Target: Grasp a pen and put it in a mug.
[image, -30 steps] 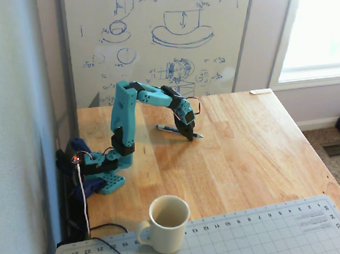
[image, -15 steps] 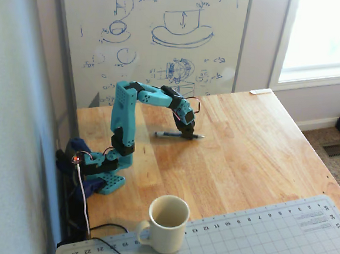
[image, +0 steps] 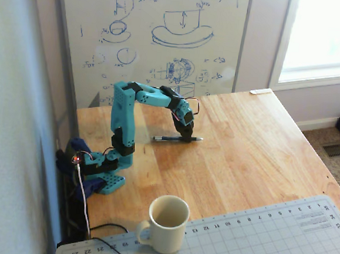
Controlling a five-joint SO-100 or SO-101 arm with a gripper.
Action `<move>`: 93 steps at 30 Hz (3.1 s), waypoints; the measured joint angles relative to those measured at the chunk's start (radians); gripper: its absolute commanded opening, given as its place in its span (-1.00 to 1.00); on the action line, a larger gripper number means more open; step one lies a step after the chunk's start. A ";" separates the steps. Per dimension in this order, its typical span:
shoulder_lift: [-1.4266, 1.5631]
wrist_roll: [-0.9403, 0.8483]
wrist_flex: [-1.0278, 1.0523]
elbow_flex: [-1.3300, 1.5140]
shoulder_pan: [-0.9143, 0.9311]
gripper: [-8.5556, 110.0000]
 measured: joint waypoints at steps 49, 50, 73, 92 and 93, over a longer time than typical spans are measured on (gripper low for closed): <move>1.318 -0.703 -0.586 0.518 1.342 -0.83; 1.318 -0.703 -0.586 0.518 1.370 -0.83; 1.319 -0.703 -0.586 0.802 1.494 -0.68; 1.319 -0.703 -0.586 0.749 1.269 -0.84; 1.319 -0.703 -0.586 0.749 1.244 -0.84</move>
